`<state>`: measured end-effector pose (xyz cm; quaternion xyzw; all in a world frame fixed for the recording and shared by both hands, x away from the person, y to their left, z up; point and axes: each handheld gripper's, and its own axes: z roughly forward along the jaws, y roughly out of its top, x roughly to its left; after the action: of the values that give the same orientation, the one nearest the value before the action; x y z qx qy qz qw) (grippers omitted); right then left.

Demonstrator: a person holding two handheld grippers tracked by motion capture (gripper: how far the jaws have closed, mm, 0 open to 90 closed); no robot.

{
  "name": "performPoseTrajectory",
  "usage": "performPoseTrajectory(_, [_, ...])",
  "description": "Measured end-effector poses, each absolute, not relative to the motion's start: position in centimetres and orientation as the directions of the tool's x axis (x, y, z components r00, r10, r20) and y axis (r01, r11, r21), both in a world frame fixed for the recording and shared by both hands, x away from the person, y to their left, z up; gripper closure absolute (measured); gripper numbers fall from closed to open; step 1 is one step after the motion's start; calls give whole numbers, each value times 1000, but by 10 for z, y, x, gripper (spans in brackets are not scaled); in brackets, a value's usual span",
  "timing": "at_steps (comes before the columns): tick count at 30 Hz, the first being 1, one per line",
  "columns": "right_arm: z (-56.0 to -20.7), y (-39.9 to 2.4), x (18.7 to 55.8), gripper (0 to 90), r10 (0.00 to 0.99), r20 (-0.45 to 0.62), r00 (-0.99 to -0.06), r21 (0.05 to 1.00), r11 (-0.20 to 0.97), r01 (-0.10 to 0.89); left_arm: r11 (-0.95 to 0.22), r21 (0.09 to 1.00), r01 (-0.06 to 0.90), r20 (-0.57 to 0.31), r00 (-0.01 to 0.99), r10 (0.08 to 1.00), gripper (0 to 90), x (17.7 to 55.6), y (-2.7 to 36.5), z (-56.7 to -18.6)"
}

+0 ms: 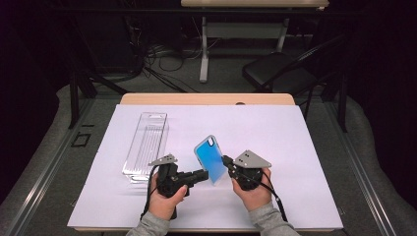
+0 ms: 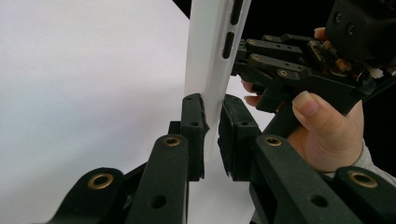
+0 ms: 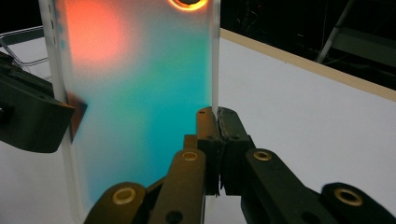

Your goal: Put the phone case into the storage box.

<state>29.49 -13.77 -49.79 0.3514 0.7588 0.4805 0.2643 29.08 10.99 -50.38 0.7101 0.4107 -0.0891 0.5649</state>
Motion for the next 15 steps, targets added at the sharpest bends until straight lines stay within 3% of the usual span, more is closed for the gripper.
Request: performPoseTrajectory(15, [-498, -138, 295, 889, 784, -64, -617, 916, 292, 276, -26, 729, 684, -589, 645, 487, 809, 290, 110, -503])
